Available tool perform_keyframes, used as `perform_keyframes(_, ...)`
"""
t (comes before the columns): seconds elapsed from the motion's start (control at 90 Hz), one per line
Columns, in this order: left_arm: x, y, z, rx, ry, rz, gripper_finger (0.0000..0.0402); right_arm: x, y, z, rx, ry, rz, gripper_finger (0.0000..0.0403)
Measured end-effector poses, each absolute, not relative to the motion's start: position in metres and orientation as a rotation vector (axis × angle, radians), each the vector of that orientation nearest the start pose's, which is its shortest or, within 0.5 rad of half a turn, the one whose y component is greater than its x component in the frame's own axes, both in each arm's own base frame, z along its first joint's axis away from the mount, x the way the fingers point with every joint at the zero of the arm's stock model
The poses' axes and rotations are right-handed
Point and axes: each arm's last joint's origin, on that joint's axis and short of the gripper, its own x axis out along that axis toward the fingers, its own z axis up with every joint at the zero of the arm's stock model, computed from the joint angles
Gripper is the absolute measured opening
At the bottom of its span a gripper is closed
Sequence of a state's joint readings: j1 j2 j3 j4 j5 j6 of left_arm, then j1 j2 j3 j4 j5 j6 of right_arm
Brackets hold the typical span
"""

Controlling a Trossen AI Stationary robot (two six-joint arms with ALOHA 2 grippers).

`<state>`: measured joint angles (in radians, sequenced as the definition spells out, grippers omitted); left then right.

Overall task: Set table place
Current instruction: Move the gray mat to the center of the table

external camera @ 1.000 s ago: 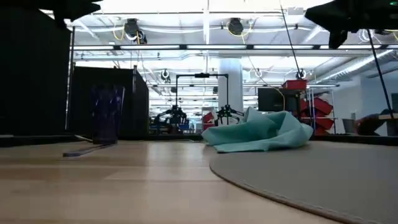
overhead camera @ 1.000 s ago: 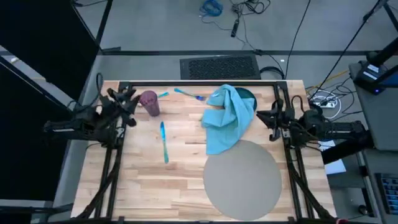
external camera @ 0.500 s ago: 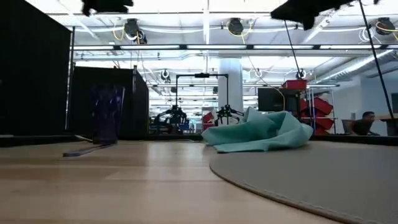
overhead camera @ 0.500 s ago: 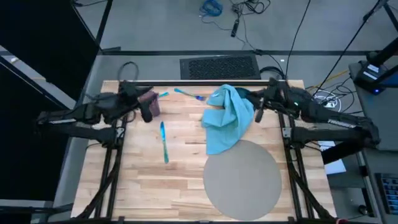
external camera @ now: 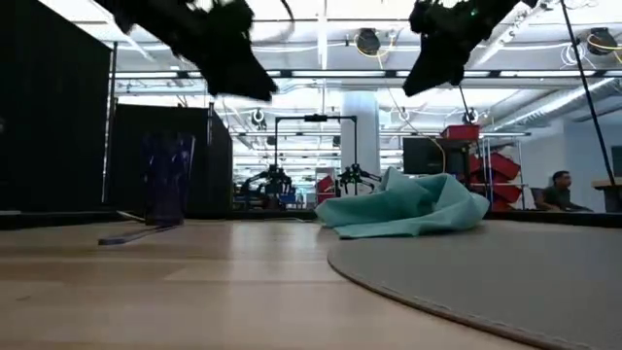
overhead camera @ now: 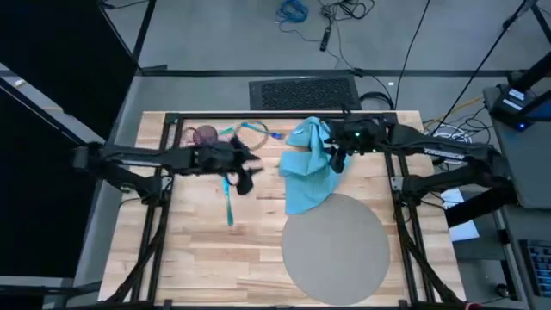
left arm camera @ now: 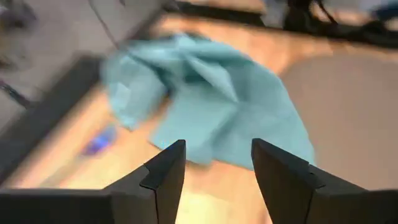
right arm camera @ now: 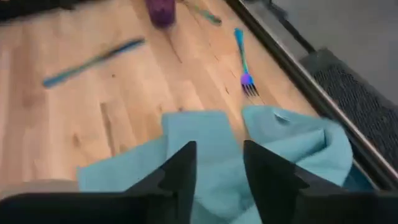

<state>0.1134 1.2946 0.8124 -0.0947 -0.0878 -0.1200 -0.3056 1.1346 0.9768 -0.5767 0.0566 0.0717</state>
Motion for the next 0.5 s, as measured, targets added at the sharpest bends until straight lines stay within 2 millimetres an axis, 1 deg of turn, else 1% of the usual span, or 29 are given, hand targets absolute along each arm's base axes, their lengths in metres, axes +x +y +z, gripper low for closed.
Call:
perform_keyframes(0.078, 0.279, 0.028, 0.233, -0.138, 0.604, 0.160, 0.0179, 0.224, -0.065, 0.296, 0.174, 0.740, -0.349, 0.0163)
perform_keyframes(0.122, 0.285, 0.021, 0.229, -0.139, 0.607, 0.105, 0.0180, 0.225, -0.060, 0.293, 0.192, 0.758, -0.332, 0.0168)
perform_keyframes(0.233, 0.302, -0.012, 0.219, -0.129, 0.551, -0.059, 0.0180, 0.228, -0.038, 0.287, 0.230, 0.827, -0.281, 0.0170)
perform_keyframes(0.356, 0.321, -0.048, 0.207, -0.130, 0.453, -0.178, 0.0180, 0.228, -0.014, 0.286, 0.261, 0.847, -0.264, 0.0164)
perform_keyframes(0.422, 0.332, -0.062, 0.194, -0.125, 0.465, -0.212, 0.0180, 0.227, -0.004, 0.287, 0.253, 0.834, -0.291, 0.0160)
perform_keyframes(0.5, 0.346, -0.072, 0.178, -0.121, 0.508, -0.229, 0.0179, 0.227, 0.005, 0.288, 0.247, 0.821, -0.308, 0.0154)
